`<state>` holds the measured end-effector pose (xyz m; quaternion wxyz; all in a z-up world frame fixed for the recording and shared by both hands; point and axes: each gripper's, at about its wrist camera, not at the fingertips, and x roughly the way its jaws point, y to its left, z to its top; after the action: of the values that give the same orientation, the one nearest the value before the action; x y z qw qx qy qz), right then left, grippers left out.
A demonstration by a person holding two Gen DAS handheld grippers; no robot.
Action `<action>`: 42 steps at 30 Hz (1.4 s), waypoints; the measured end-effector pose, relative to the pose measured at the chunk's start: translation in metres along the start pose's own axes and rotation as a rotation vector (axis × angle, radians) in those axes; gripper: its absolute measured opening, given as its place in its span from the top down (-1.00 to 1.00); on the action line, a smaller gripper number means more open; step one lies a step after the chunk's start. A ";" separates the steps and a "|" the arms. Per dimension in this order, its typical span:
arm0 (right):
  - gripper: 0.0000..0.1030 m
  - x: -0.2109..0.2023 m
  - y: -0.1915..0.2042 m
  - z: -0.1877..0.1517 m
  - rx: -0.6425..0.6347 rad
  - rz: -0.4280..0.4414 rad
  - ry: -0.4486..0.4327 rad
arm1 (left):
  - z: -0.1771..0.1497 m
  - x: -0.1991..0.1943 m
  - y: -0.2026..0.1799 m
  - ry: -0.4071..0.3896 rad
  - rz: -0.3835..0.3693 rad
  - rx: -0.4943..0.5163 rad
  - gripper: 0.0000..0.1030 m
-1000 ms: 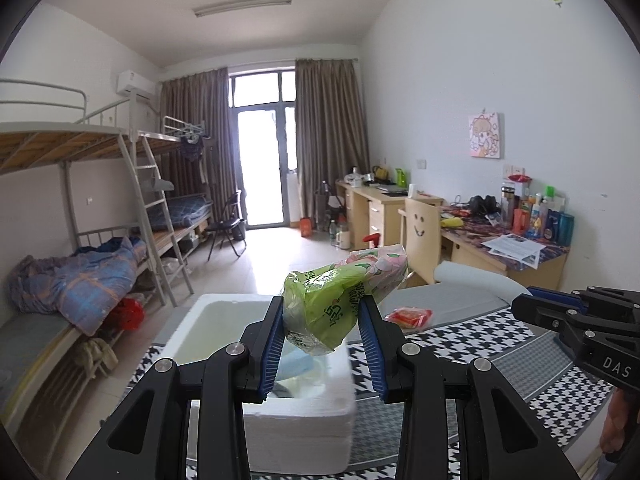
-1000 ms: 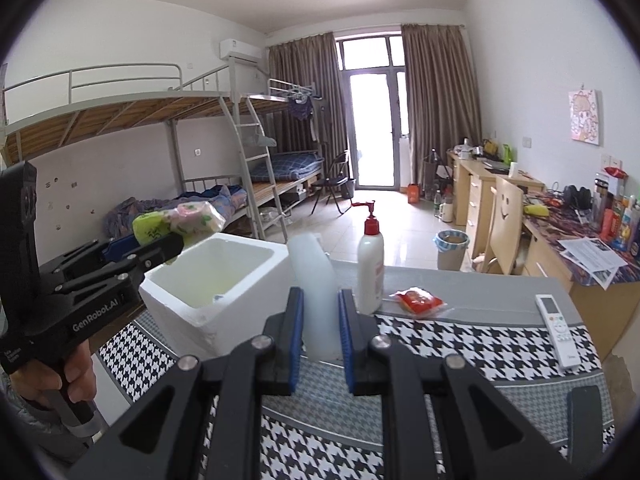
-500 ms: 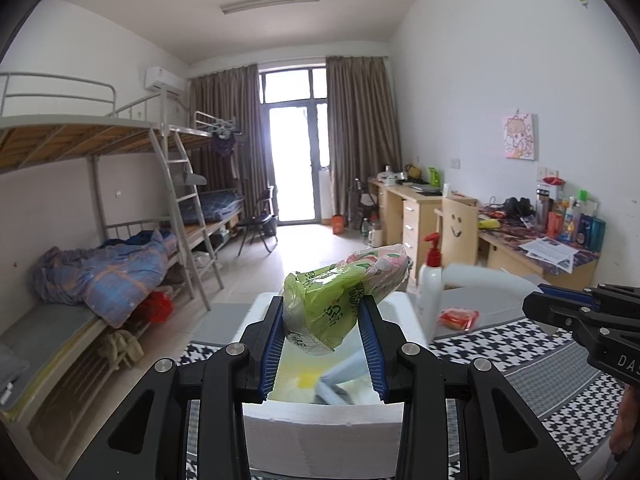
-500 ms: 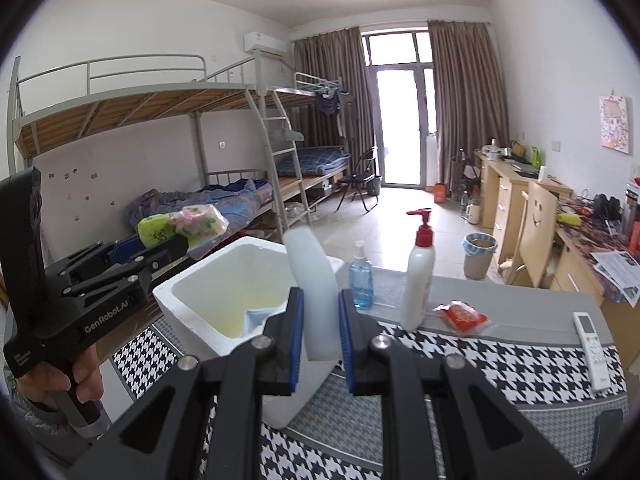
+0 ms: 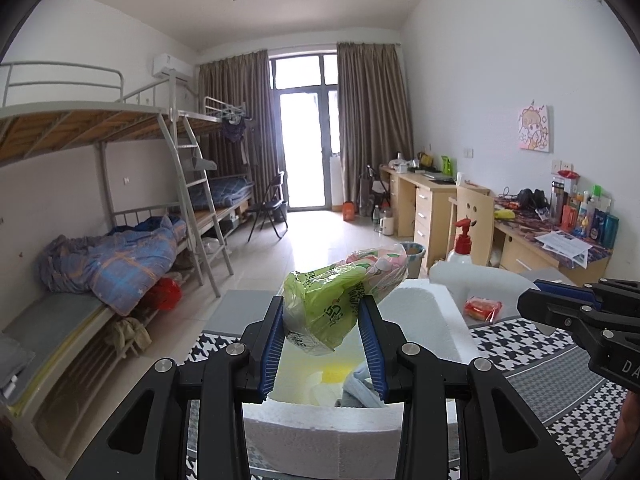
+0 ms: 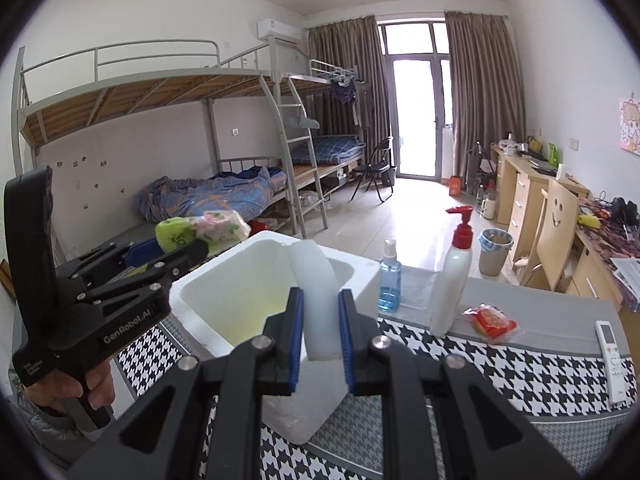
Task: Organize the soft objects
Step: 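Lower the green packet into the foam box and open the left tool, then lower the white foam tube into the foam box and open the right tool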
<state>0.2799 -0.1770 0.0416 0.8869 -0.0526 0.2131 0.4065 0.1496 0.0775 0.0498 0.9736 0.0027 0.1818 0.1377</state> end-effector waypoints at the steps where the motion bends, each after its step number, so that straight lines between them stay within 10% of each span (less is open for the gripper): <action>1: 0.61 0.001 0.001 0.001 -0.001 0.001 0.002 | 0.000 0.002 0.001 0.003 -0.002 0.001 0.25; 10: 0.61 0.013 0.005 0.004 -0.009 -0.011 0.022 | -0.002 0.021 0.007 0.038 -0.038 -0.004 0.22; 14: 0.61 0.018 0.008 0.006 -0.011 -0.018 0.028 | -0.003 0.025 0.014 0.044 -0.052 -0.019 -0.35; 23: 0.60 0.030 0.019 0.010 -0.028 -0.001 0.041 | -0.005 0.020 0.026 0.015 -0.014 -0.042 -0.85; 42: 0.45 0.064 0.035 0.013 -0.049 0.028 0.114 | -0.010 0.009 0.055 -0.013 0.043 -0.074 -0.94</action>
<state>0.2955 -0.1057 0.0295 0.8661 -0.0946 0.2538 0.4201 0.1392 0.1324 0.0401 0.9710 -0.0283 0.1702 0.1653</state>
